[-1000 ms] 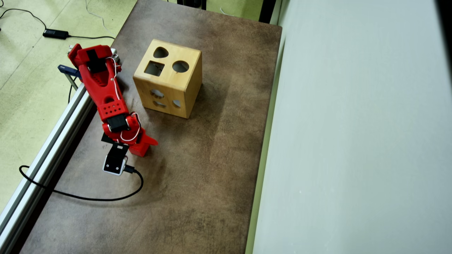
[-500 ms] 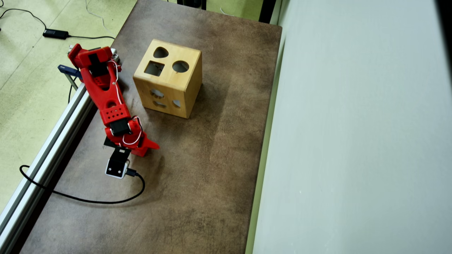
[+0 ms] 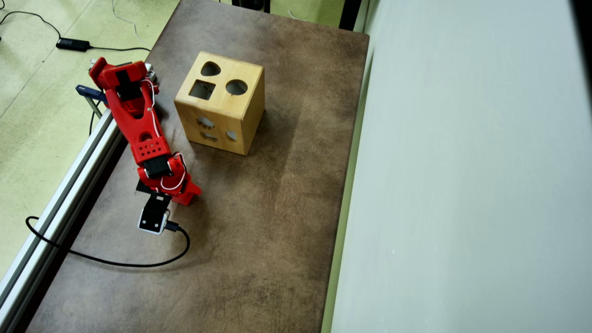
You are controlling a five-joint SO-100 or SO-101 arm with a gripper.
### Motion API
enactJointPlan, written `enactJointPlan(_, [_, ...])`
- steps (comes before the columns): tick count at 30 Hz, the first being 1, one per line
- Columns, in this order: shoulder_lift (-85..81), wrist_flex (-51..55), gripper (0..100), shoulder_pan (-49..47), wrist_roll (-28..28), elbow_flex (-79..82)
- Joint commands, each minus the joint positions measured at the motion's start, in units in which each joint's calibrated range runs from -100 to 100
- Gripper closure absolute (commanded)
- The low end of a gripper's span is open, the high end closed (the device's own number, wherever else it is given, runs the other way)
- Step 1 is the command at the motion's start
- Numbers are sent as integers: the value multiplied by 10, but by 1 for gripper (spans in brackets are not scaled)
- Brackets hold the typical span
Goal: Pick and place the red cube on the square hole
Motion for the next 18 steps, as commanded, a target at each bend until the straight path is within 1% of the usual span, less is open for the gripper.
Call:
enactJointPlan(1, [-18,5,82,1,-1,-23])
enactJointPlan(10, [-19,5,97,1,-1,-23])
enactJointPlan(14, [-50,14,98,4,-1,-23])
enactJointPlan(18, [-184,15,98,4,-2,-23])
